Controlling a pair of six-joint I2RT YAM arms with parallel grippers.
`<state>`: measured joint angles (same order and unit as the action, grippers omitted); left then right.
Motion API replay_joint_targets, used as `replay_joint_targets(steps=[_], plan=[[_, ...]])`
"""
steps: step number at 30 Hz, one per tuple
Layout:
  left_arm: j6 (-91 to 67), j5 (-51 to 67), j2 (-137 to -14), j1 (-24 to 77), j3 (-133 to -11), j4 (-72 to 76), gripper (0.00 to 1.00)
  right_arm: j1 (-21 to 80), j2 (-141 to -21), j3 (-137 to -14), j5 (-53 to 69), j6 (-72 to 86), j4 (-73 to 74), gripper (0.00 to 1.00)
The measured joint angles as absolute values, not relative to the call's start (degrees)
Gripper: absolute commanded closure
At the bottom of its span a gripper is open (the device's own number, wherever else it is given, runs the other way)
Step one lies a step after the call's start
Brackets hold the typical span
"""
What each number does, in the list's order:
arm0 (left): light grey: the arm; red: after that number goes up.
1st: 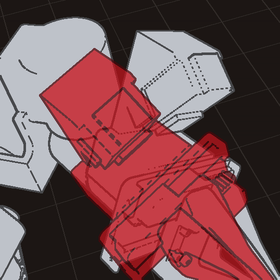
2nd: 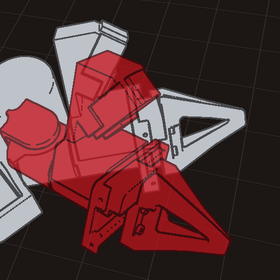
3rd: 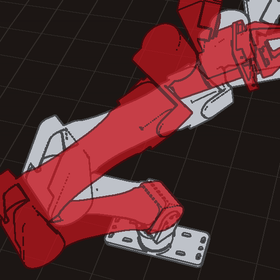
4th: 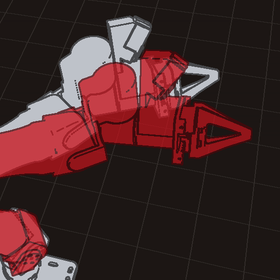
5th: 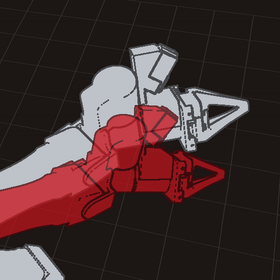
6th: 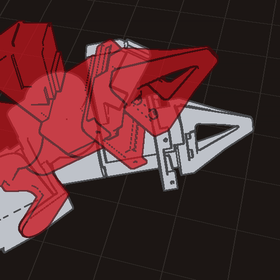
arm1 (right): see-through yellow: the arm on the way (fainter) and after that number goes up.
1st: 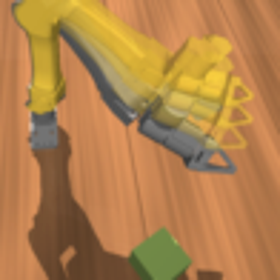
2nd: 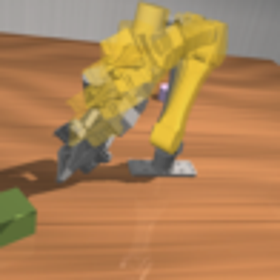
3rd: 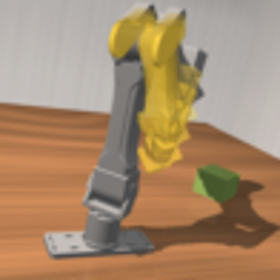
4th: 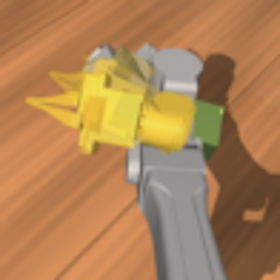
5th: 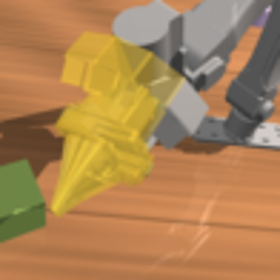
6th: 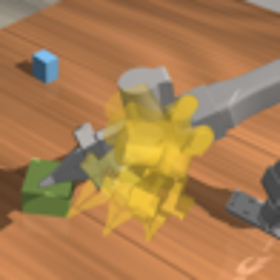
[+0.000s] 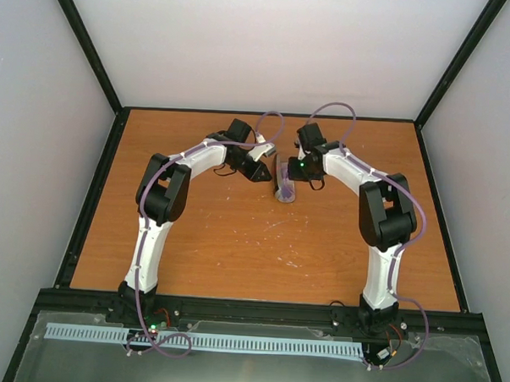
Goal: Organize the sunglasses
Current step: Adjust the sunglasses in the sunglasses case, then close the sunglasses case at the center of the board.
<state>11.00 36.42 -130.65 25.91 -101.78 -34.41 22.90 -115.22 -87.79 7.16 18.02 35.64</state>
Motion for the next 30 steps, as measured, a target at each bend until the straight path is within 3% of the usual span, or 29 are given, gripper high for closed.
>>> replay_joint_targets(steps=[30], plan=[[11.05, 35.57, -130.08, 25.91, -104.2, -36.62, 0.82, 20.91, -121.99, -86.04, 9.28, 23.03, 30.55, 0.97]])
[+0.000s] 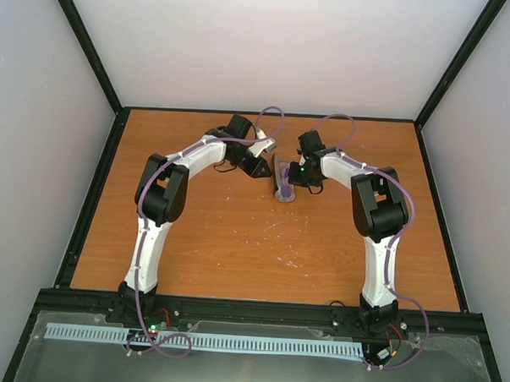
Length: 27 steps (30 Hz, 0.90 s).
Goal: Organize the sunglasses
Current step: Close the sunglasses case at the center of the board.
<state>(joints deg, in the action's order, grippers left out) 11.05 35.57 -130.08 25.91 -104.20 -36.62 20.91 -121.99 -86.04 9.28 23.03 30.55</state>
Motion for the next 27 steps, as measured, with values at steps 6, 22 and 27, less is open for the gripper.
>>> replay_joint_targets(steps=[6, 22, 27], plan=[[11.0, 35.83, -129.58, 25.91, -104.44, -36.97, 0.82, 20.91, -121.99, -85.56, 9.89, 23.38, 29.19, 0.97], [10.59, 36.97, -130.13, 27.42, -104.9, -36.73, 0.82, 20.86, -120.68, -82.3, 10.37, 23.4, 24.71, 0.97], [10.39, 37.56, -130.93, 27.42, -105.71, -36.01, 0.82, 20.86, -120.33, -81.58, 10.35, 23.38, 24.08, 0.97]])
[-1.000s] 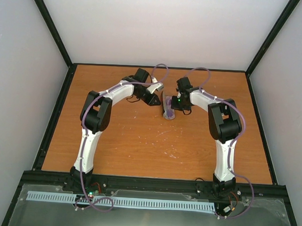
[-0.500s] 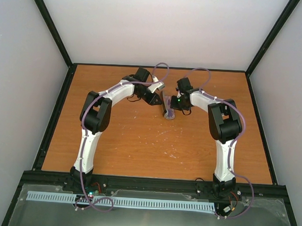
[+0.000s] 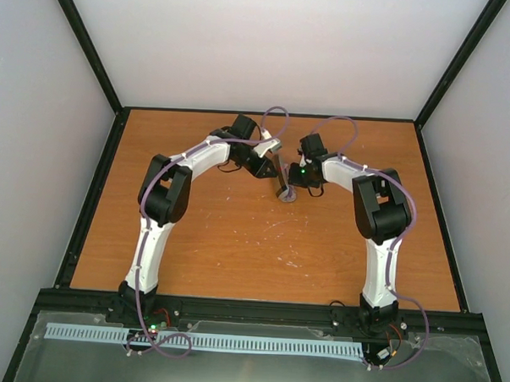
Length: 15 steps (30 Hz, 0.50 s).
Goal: Organize the sunglasses
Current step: Close the sunglasses case at the center of the board.
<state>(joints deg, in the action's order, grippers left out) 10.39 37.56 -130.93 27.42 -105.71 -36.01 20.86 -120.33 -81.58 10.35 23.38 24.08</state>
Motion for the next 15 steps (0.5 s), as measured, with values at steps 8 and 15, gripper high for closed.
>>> replay_joint_targets(steps=[8, 15], plan=[[9.98, 38.79, -132.07, 27.42, -106.52, -35.05, 0.82, 20.86, -118.89, -78.61, 10.33, 23.4, 21.04, 0.97], [9.98, 39.31, -132.42, 27.42, -106.54, -34.24, 0.82, 20.86, -117.75, -76.07, 10.74, 23.4, 18.31, 0.97]])
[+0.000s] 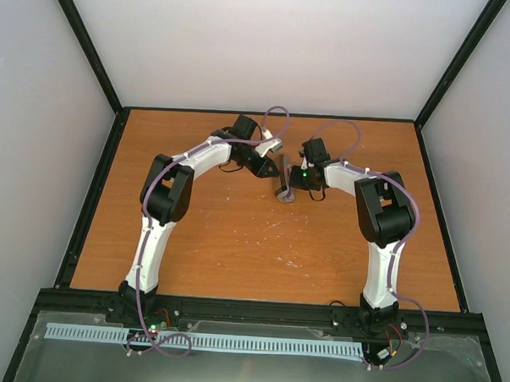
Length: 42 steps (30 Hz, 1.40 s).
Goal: Organize the sunglasses
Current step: Close the sunglasses case at the center of the board.
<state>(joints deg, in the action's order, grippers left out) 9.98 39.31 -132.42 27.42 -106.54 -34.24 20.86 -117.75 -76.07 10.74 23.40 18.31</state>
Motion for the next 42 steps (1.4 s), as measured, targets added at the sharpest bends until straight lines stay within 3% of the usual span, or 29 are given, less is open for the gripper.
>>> replay_joint_targets(steps=[23, 28, 31, 33, 36, 37, 38, 39, 42], plan=[[10.31, 40.01, -135.39, 31.83, -106.34, -31.92, 0.83, 21.15, -114.19, -67.07, 20.58, 24.62, 9.37, 0.97], [11.16, 38.74, -133.73, 31.57, -104.55, -31.86, 0.68, 20.49, -110.24, -64.05, 16.82, 24.93, 12.27, 0.92], [11.14, 37.78, -130.28, 30.89, -101.36, -32.32, 0.49, 18.79, -106.24, -62.37, 14.0, 25.52, 14.04, 0.89], [10.92, 37.69, -128.05, 30.13, -100.44, -32.58, 0.38, 17.63, -103.55, -62.08, 12.36, 25.85, 14.74, 0.8], [10.94, 37.98, -124.31, 28.18, -99.98, -32.38, 0.02, 15.79, -99.68, -62.08, 10.94, 26.28, 14.74, 0.58], [10.55, 38.11, -122.65, 27.22, -99.81, -32.03, 0.01, 15.25, -98.65, -62.04, 10.85, 26.55, 14.61, 0.41], [10.24, 38.17, -120.84, 26.06, -99.66, -31.64, 0.01, 14.66, -97.71, -61.89, 10.9, 26.74, 14.39, 0.14], [9.96, 38.04, -119.13, 24.95, -99.48, -31.22, 0.0, 14.06, -96.82, -61.69, 10.94, 26.87, 14.35, 0.02], [9.72, 36.67, -113.82, 22.11, -98.04, -29.26, 0.0, 11.94, -94.5, -60.99, 11.11, 26.83, 14.41, 0.0]])
